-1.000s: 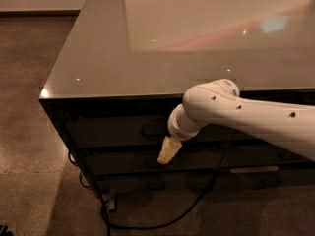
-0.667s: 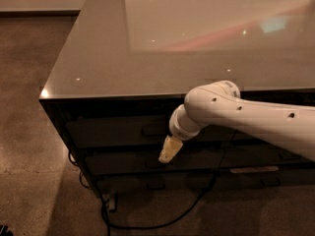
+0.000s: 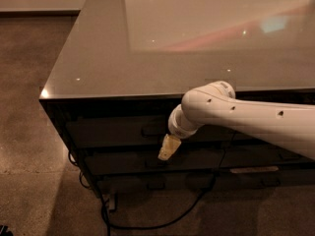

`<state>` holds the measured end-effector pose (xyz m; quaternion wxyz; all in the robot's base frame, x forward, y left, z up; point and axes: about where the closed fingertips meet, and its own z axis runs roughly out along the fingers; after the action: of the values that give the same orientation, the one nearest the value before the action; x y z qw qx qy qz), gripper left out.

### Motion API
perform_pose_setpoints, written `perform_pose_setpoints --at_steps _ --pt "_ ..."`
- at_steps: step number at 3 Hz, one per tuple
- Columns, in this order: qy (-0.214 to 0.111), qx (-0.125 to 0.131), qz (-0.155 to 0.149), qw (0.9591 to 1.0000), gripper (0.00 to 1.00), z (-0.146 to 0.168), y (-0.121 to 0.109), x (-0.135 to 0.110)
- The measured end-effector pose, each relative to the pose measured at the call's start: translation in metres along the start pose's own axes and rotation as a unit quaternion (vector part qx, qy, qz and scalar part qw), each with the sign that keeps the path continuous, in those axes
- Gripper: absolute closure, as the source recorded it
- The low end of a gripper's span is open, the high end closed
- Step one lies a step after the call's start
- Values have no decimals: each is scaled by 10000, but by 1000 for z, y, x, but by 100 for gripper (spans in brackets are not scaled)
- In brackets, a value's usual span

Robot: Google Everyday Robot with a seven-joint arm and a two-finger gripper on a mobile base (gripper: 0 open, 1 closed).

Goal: Open top drawer

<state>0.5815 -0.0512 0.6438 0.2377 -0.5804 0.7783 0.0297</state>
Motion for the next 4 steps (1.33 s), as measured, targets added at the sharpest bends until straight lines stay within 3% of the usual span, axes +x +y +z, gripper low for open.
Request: perform_pose_setpoints --at_steps 1,2,4 --pt "36 -69 -36 10000 0 8 2 0" --pt "37 -70 -38 10000 19 8 2 0" --pt "100 -125 -150 9998 65 2 4 0"
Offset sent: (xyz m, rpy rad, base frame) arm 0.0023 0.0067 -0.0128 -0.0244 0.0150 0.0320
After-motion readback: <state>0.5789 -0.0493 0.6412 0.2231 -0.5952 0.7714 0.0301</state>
